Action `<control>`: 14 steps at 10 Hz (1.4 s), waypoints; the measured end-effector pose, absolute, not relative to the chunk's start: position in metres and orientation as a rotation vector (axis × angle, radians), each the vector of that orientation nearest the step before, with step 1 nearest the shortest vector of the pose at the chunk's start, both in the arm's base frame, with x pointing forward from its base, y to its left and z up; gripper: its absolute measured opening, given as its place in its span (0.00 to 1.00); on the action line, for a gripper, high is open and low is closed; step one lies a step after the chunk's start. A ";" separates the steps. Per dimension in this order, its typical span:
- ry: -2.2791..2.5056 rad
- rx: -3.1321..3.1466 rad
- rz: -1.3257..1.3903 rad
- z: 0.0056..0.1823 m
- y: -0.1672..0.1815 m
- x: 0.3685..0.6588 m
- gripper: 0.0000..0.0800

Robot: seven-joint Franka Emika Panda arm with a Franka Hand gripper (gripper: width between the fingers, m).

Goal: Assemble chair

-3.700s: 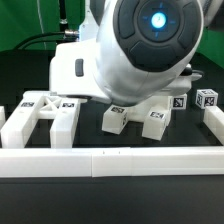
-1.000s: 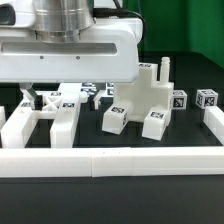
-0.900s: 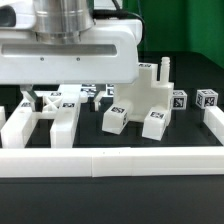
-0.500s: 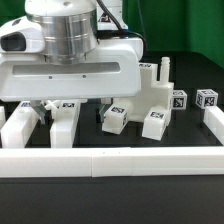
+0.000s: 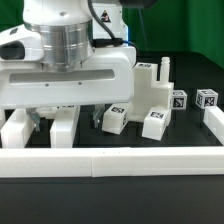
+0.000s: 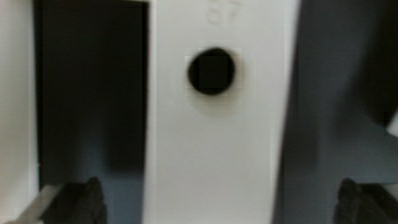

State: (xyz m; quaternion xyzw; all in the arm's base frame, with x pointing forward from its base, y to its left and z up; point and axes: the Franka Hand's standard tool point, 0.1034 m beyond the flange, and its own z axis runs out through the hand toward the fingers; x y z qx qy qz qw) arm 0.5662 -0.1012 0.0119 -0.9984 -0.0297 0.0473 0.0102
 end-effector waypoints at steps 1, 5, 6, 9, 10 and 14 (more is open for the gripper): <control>-0.114 -3.121 0.135 0.010 -0.107 0.566 0.81; -0.103 -3.136 0.108 0.006 -0.108 0.567 0.70; -0.101 -3.136 0.108 0.005 -0.107 0.568 0.53; -0.064 -3.136 0.107 0.005 -0.102 0.569 0.36; -0.056 -3.136 0.106 0.005 -0.102 0.570 0.36; -0.065 -3.109 0.095 0.057 -0.101 0.568 0.36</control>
Offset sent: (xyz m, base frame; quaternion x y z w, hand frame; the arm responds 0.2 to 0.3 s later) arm 0.0044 0.0023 -0.0217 0.0050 0.0264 0.0043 0.9996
